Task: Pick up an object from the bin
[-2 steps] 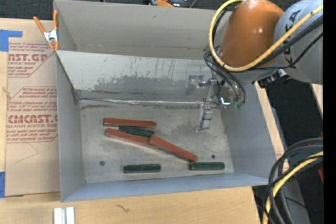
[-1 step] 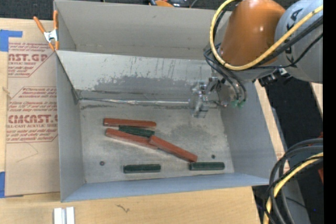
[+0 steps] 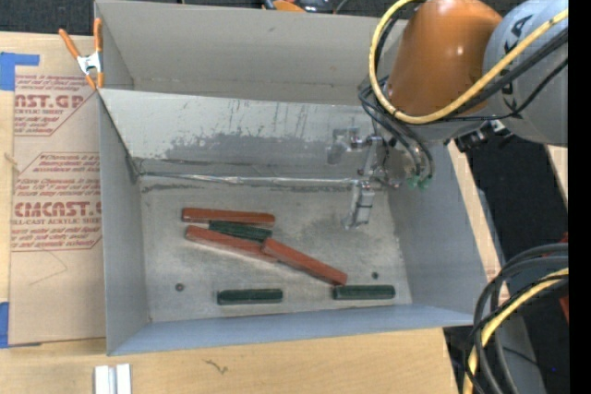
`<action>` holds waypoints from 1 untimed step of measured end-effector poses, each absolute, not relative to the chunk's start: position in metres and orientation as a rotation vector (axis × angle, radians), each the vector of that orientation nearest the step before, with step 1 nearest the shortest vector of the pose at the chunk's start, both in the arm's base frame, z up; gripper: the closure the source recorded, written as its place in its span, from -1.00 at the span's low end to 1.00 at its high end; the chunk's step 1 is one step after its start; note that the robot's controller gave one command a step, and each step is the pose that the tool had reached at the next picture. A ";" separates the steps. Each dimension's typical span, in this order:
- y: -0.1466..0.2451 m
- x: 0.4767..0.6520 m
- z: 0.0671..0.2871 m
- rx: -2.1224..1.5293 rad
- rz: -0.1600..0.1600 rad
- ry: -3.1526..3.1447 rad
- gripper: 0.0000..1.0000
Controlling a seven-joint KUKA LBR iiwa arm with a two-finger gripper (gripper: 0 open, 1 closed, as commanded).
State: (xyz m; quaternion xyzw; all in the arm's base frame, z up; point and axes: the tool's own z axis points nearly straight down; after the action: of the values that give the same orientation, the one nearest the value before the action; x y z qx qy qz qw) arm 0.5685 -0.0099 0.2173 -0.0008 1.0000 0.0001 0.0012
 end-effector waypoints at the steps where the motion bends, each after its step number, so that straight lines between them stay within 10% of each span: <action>1: 0.015 0.552 0.083 -0.165 0.001 3.145 -1.00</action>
Offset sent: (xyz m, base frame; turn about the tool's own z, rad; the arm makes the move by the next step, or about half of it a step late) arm -0.0148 0.0241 -0.1292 -0.1019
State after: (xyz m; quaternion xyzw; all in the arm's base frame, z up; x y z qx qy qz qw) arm 0.5516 0.0151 0.0832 -0.0523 0.9986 0.0003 -0.0037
